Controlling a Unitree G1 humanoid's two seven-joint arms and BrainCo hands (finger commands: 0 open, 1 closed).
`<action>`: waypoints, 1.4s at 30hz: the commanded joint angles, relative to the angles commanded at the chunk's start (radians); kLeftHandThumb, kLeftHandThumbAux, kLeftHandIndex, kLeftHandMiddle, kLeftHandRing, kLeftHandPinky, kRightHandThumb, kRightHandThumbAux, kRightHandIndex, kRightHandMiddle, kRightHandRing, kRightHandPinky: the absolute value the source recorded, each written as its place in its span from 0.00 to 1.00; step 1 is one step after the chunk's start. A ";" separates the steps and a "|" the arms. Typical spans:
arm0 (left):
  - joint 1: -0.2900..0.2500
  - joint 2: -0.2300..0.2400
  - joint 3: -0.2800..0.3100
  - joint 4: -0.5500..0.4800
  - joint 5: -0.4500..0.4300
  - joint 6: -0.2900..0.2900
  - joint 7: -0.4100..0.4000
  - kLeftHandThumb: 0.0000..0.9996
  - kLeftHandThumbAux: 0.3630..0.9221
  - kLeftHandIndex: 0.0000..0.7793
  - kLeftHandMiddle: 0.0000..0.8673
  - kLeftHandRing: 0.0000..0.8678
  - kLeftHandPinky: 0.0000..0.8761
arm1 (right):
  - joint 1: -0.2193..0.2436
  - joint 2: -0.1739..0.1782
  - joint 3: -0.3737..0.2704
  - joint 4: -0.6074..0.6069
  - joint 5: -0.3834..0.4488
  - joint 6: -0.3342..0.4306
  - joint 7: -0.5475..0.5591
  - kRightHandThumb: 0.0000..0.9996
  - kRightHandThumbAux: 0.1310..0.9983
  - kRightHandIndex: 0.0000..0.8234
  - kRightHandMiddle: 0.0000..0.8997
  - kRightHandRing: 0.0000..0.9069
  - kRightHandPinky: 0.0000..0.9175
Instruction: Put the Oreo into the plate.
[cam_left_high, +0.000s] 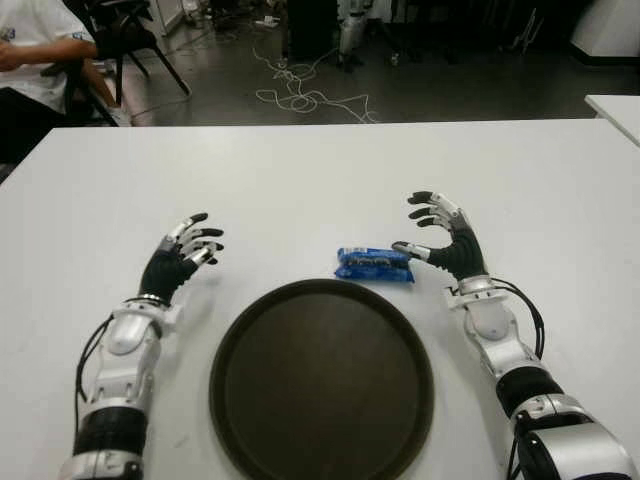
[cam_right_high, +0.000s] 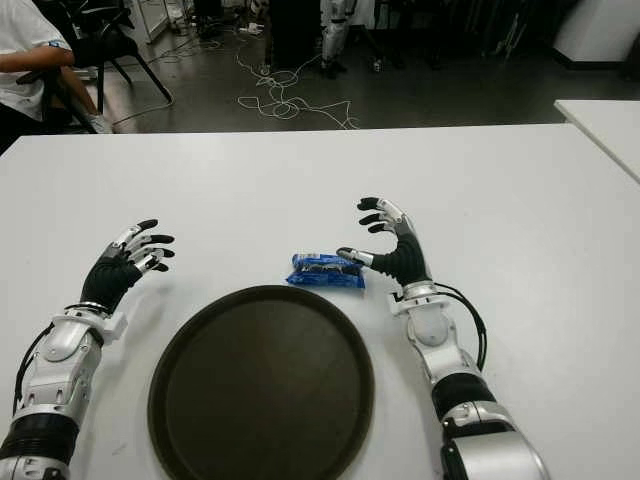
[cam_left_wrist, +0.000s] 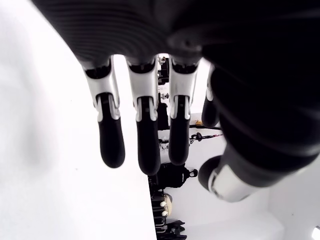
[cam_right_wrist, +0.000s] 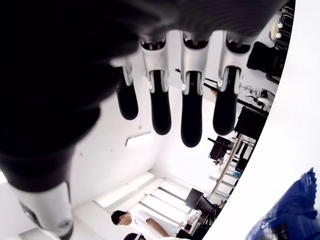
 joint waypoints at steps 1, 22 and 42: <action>0.002 -0.002 0.000 -0.008 -0.002 0.006 0.001 0.16 0.66 0.22 0.38 0.41 0.46 | 0.000 -0.001 0.000 0.001 -0.001 -0.001 0.000 0.00 0.72 0.34 0.35 0.39 0.41; 0.000 -0.002 0.002 0.002 -0.013 -0.013 -0.015 0.15 0.65 0.20 0.30 0.32 0.38 | -0.008 -0.003 0.000 0.014 0.000 -0.004 0.015 0.00 0.68 0.33 0.34 0.38 0.41; 0.000 0.009 -0.011 0.009 0.007 -0.026 -0.023 0.09 0.68 0.20 0.29 0.29 0.35 | -0.004 -0.001 0.003 0.005 -0.010 0.009 0.006 0.00 0.70 0.32 0.33 0.38 0.42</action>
